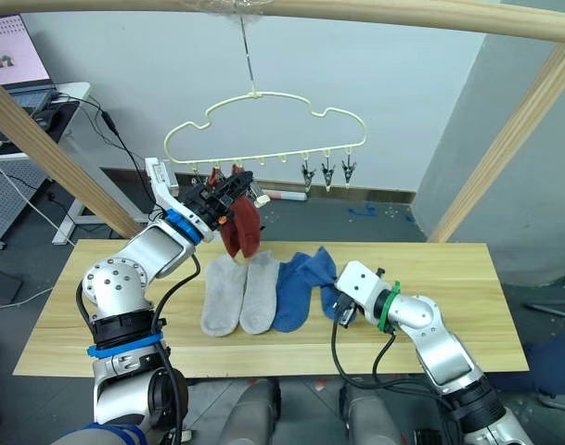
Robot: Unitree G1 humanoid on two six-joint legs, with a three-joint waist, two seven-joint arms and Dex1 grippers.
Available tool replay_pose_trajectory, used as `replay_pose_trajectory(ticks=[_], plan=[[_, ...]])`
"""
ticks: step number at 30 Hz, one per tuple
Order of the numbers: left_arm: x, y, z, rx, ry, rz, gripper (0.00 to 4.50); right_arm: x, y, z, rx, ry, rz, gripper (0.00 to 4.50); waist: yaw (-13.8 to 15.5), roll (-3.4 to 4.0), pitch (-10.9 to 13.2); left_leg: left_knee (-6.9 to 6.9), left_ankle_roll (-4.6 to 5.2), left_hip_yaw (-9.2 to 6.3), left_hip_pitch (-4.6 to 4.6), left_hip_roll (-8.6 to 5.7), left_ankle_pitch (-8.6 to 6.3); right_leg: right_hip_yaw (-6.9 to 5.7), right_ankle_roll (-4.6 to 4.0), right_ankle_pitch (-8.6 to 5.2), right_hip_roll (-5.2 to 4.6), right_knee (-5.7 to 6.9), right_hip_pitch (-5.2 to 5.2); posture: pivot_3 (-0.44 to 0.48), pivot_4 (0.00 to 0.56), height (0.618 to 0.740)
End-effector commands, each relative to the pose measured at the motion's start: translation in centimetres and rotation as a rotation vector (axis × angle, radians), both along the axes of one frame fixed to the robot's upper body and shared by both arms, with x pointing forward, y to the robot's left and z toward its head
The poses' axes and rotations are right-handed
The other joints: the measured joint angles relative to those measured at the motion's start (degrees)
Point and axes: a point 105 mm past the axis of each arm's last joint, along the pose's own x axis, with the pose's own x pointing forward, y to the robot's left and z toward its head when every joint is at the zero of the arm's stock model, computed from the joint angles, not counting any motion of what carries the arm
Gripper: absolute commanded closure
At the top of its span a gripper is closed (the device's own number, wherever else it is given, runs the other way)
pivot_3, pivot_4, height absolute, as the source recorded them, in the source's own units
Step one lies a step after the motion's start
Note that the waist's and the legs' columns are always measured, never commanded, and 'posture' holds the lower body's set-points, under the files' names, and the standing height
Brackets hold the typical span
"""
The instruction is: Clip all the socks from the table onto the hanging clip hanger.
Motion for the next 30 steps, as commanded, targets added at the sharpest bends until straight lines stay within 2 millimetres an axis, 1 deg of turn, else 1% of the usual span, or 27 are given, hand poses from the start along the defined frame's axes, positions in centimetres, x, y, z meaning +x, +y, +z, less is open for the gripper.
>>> replay_pose_trajectory(ticks=[1, 7, 14, 23, 30], plan=[[-0.3, -0.1, -0.3, -0.084, 0.076, -0.046, 4.5, -0.8, 1.7, 2.7, 0.034, -0.068, 0.073, 4.49, 0.03, -0.02, 0.01, 0.01, 0.0, 0.0, 0.0, -0.01, 0.0, 0.01, 0.0, 0.0, -0.01, -0.01, 0.01, 0.179, 0.268, 0.74], [-0.8, -1.0, -0.2, -0.071, 0.09, -0.082, 4.5, -0.7, 3.5, 5.0, 0.051, -0.129, 0.12, 4.49, 0.09, -0.03, 0.02, 0.0, -0.04, 0.01, -0.01, -0.01, 0.02, 0.0, 0.02, 0.01, -0.02, -0.01, -0.01, 0.182, 0.266, 0.74], [-0.9, -1.1, -0.4, -0.061, 0.099, -0.094, 4.5, -0.3, 4.6, 6.8, 0.077, -0.166, 0.135, 4.49, 0.18, -0.03, 0.02, -0.06, -0.08, 0.01, -0.01, -0.02, 0.04, 0.01, 0.02, 0.01, -0.04, -0.06, -0.02, 0.182, 0.266, 0.74], [-1.3, -1.7, -0.6, -0.052, 0.101, -0.118, 4.5, 0.3, 5.2, 7.3, 0.062, -0.201, 0.149, 4.49, 0.18, -0.03, 0.02, -0.08, -0.09, 0.02, -0.01, -0.02, 0.04, 0.01, 0.02, 0.01, -0.05, -0.07, -0.02, 0.182, 0.263, 0.74], [-1.5, -1.8, -0.8, -0.03, 0.106, -0.124, 4.5, 0.9, 5.3, 7.6, 0.056, -0.224, 0.148, 4.49, 0.22, -0.03, 0.01, -0.11, -0.09, 0.02, -0.02, -0.02, 0.04, 0.01, 0.02, 0.01, -0.05, -0.1, -0.02, 0.193, 0.257, 0.74]])
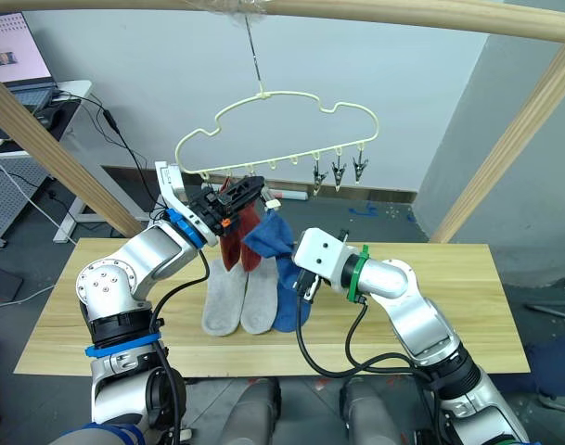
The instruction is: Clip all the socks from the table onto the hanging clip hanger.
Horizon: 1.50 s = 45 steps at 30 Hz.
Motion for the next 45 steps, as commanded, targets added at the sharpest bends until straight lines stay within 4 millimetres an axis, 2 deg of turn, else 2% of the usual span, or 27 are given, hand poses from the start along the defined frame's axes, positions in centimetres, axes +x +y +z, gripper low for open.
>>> replay_pose_trajectory(ticks=[1, 17, 21, 31, 35, 36, 39, 41, 44, 45], plan=[[-0.5, -0.2, -0.8, 0.029, 0.022, -0.01, 4.5, -0.1, 0.5, 1.4, 0.021, -0.063, 0.029, 4.49, 0.01, 0.0, 0.0, 0.0, 0.0, 0.0, 0.0, 0.0, 0.0, 0.0, 0.0, 0.0, 0.0, 0.0, 0.0, 0.193, 0.257, 0.74], [-1.0, -0.5, -1.4, 0.112, 0.007, -0.022, 4.5, 0.7, 0.4, 2.0, 0.01, -0.119, 0.024, 4.49, 0.04, 0.0, 0.0, -0.03, -0.01, -0.01, 0.0, 0.0, 0.0, -0.01, 0.0, 0.0, -0.01, -0.01, -0.01, 0.194, 0.243, 0.74], [-1.2, -0.5, -0.8, 0.121, -0.047, -0.019, 4.5, 0.6, 0.5, 1.8, 0.008, -0.114, 0.027, 4.49, 0.05, 0.0, 0.0, -0.03, -0.01, -0.01, 0.0, 0.0, 0.01, -0.01, 0.0, 0.0, -0.01, -0.01, -0.01, 0.198, 0.239, 0.74], [-1.6, 0.7, 0.3, 0.108, -0.095, -0.017, 1.42, 1.1, 0.4, 1.3, 0.041, -0.084, -0.002, 4.5, 0.3, 0.0, 0.0, -0.03, -0.04, -0.05, -0.06, 0.01, 0.02, -0.06, 0.0, 0.0, -0.01, -0.01, -0.06, 0.211, 0.23, 0.74], [-2.5, 2.2, 0.5, 0.26, -0.138, -0.007, 0.14, 1.9, -0.2, 0.7, 0.131, 0.013, -0.072, 4.5, 0.25, 0.0, 0.0, -0.04, -0.04, -0.05, -0.07, 0.02, 0.02, -0.06, 0.0, 0.0, -0.01, -0.01, -0.08, 0.217, 0.228, 0.74], [-2.8, 2.6, 0.5, 0.318, -0.153, -0.005, 0.01, 2.1, -0.4, 0.6, 0.15, 0.033, -0.088, 4.5, 0.24, 0.0, 0.0, -0.08, -0.05, -0.05, -0.07, 0.02, 0.03, -0.06, 0.0, 0.0, -0.01, 0.0, -0.1, 0.218, 0.228, 0.74], [-3.3, 3.9, 0.0, 0.569, -0.176, 0.08, 0.01, 2.7, -0.8, 0.4, 0.177, 0.049, -0.128, 4.5, 0.35, 0.0, 0.0, -0.14, -0.06, -0.03, -0.07, 0.02, 0.03, -0.04, -0.01, 0.0, -0.02, -0.02, -0.12, 0.232, 0.227, 0.74], [-3.4, 4.6, 0.7, 0.616, -0.255, 0.19, 0.01, 3.1, -1.0, 0.4, 0.197, 0.055, -0.154, 4.5, 0.59, 0.0, 0.0, -0.15, -0.07, -0.02, -0.07, 0.0, 0.03, -0.03, -0.01, -0.01, -0.04, -0.05, -0.12, 0.235, 0.227, 0.74], [-4.9, 4.4, -0.6, 0.661, -0.265, 0.11, 0.0, 3.4, -1.6, 0.0, 0.243, 0.108, -0.189, 3.72, 1.44, 0.0, 0.0, -0.16, -0.07, 0.0, -0.08, 0.01, 0.03, -0.04, -0.02, 0.0, -0.07, -0.12, -0.12, 0.247, 0.223, 0.74], [-5.6, 4.0, -0.8, 0.659, -0.286, 0.055, 0.0, 3.3, -1.8, -0.4, 0.24, 0.117, -0.196, 3.32, 1.55, 0.0, 0.0, -0.18, -0.07, 0.0, -0.08, 0.01, 0.03, -0.04, -0.02, -0.01, -0.07, -0.11, -0.14, 0.253, 0.223, 0.74]])
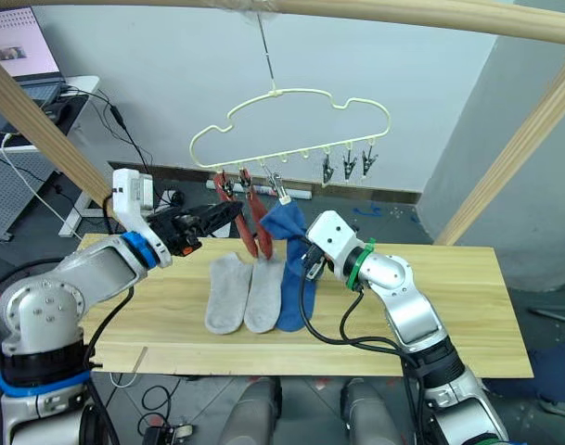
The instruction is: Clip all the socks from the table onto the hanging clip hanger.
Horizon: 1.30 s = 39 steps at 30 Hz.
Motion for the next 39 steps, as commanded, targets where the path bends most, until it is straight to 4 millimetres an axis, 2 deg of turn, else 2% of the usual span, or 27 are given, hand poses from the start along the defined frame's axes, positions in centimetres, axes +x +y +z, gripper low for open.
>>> replay_pose_trajectory(ticks=[1, 2, 5, 9, 12, 15, 17, 23, 27, 39], plan=[[-2.1, -1.3, 0.7, 0.007, -0.07, -0.151, 0.0, -0.2, -1.0, -0.1, 0.025, 0.013, -0.027, 3.11, 0.24, 0.0, 0.0, -0.02, 0.0, 0.0, 0.0, 0.0, 0.0, 0.0, -0.01, 0.0, 0.0, 0.0, -0.01, 0.261, 0.222, 0.74], [-2.5, -1.4, 0.9, -0.018, -0.081, -0.175, 0.0, -0.3, -1.3, -0.5, 0.017, 0.021, -0.032, 2.63, 0.43, 0.0, 0.0, -0.03, 0.0, 0.0, 0.0, 0.0, 0.0, -0.01, -0.03, -0.02, 0.01, -0.01, -0.01, 0.264, 0.222, 0.74], [-3.9, -1.7, 0.0, 0.018, -0.099, -0.246, 0.0, -0.7, -2.4, -1.4, 0.015, 0.055, -0.072, 1.57, 0.98, 0.0, 0.0, -0.04, 0.01, 0.02, -0.04, 0.0, -0.01, -0.01, -0.04, -0.03, 0.0, -0.08, -0.03, 0.261, 0.223, 0.74], [-4.0, -1.3, 0.0, 0.016, -0.148, -0.239, 0.0, -0.7, -3.8, -0.8, 0.061, 0.073, -0.158, 0.15, 1.51, 0.0, 0.0, -0.05, 0.01, 0.04, -0.07, 0.01, -0.01, 0.01, -0.06, -0.03, 0.0, -0.09, -0.08, 0.256, 0.229, 0.74], [-4.2, -1.5, 0.4, 0.043, -0.199, -0.266, 0.0, 0.0, -5.1, 1.5, 0.153, 0.023, -0.273, 0.15, 1.54, 0.0, 0.0, -0.05, 0.01, 0.04, -0.07, 0.03, 0.0, 0.02, -0.05, -0.03, 0.02, -0.06, -0.1, 0.246, 0.232, 0.74], [-4.3, -1.7, 0.5, 0.071, -0.229, -0.283, 0.0, 0.0, -4.9, 2.9, 0.211, 0.001, -0.288, 0.85, 1.51, 0.0, 0.0, -0.05, 0.01, 0.05, -0.08, 0.04, -0.01, 0.03, -0.06, -0.04, 0.03, -0.07, -0.11, 0.237, 0.231, 0.74], [-4.3, -1.8, 0.7, 0.08, -0.251, -0.29, 0.0, 0.1, -4.4, 3.6, 0.218, -0.023, -0.298, 1.6, 1.48, 0.0, 0.0, -0.07, 0.02, 0.07, -0.11, 0.03, -0.01, 0.03, -0.07, -0.04, 0.03, -0.12, -0.12, 0.236, 0.23, 0.74], [-4.5, -2.4, 0.3, 0.067, -0.243, -0.34, 0.0, 0.8, -3.7, 4.5, 0.243, -0.053, -0.333, 1.6, 1.45, 0.0, 0.0, -0.08, 0.02, 0.06, -0.21, 0.03, -0.01, 0.01, -0.07, -0.04, 0.03, -0.12, -0.21, 0.235, 0.228, 0.74], [-5.0, -3.2, 0.9, 0.052, -0.271, -0.367, 0.0, 1.8, -3.9, 5.7, 0.293, -0.069, -0.393, 1.6, 1.43, 0.0, 0.0, -0.07, 0.02, 0.06, -0.22, 0.03, -0.01, 0.01, -0.07, -0.04, 0.03, -0.1, -0.22, 0.235, 0.229, 0.74], [-5.3, -3.7, 1.0, 0.032, -0.273, -0.391, 0.0, 3.4, -2.4, 6.9, 0.324, -0.066, -0.402, 1.6, 1.41, 0.01, 0.0, -0.07, 0.03, 0.05, -0.22, 0.04, -0.01, -0.01, -0.08, -0.04, 0.04, -0.04, -0.24, 0.245, 0.233, 0.74]])
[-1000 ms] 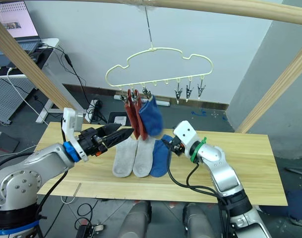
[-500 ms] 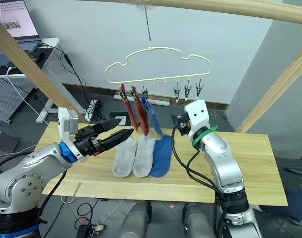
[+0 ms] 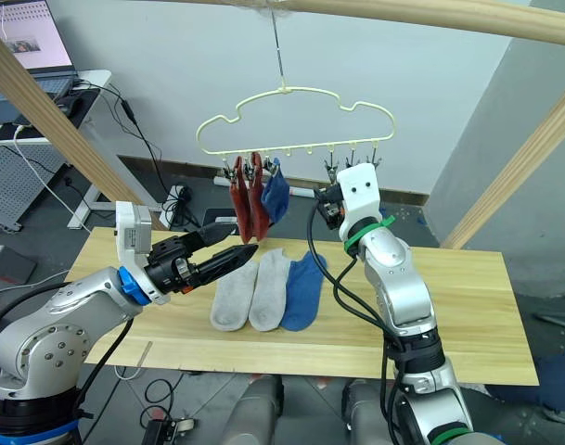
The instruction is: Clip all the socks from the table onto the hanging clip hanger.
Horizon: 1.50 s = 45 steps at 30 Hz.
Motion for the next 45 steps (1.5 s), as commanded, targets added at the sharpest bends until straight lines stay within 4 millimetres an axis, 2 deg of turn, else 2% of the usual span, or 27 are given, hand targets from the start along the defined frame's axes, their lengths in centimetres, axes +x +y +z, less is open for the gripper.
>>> replay_pose_trajectory(ticks=[1, 7, 16, 34, 45], plan=[[-0.7, -0.8, 0.9, -0.002, -0.044, -0.029, 0.0, 0.0, 0.5, 1.6, 0.018, -0.059, 0.006, 1.6, 0.0, 0.0, 0.0, 0.0, 0.0, 0.0, 0.0, 0.0, 0.0, -0.01, 0.0, 0.0, 0.0, 0.0, 0.0, 0.245, 0.233, 0.74], [-1.0, -1.1, 0.9, -0.017, -0.041, -0.028, 0.0, 0.6, 1.2, 2.3, 0.032, -0.066, 0.008, 1.6, 0.0, 0.0, 0.0, 0.01, 0.01, -0.01, 0.01, 0.01, 0.0, -0.01, 0.0, 0.0, 0.0, 0.06, 0.0, 0.248, 0.237, 0.74], [-1.5, -1.7, 2.5, -0.067, -0.11, -0.052, 0.0, 1.0, 1.5, 3.0, 0.048, -0.082, 0.012, 1.6, 0.04, 0.0, 0.0, 0.01, 0.01, -0.01, 0.01, 0.0, 0.0, -0.02, -0.01, 0.0, 0.01, 0.08, 0.0, 0.254, 0.241, 0.74], [-1.2, -1.8, 3.1, -0.082, -0.159, -0.036, 0.0, 1.3, 2.0, 3.6, 0.068, -0.09, 0.019, 1.6, 0.05, 0.0, 0.0, 0.02, 0.01, -0.03, 0.01, 0.01, 0.01, -0.03, -0.02, 0.0, 0.01, 0.12, -0.01, 0.253, 0.239, 0.74], [-1.3, -1.9, 2.8, -0.081, -0.147, -0.033, 0.0, 1.6, 2.0, 3.8, 0.073, -0.095, 0.016, 1.6, 0.07, 0.0, 0.0, 0.02, 0.01, -0.03, 0.01, 0.01, 0.01, -0.03, -0.02, 0.0, 0.01, 0.13, -0.01, 0.258, 0.23, 0.74]])
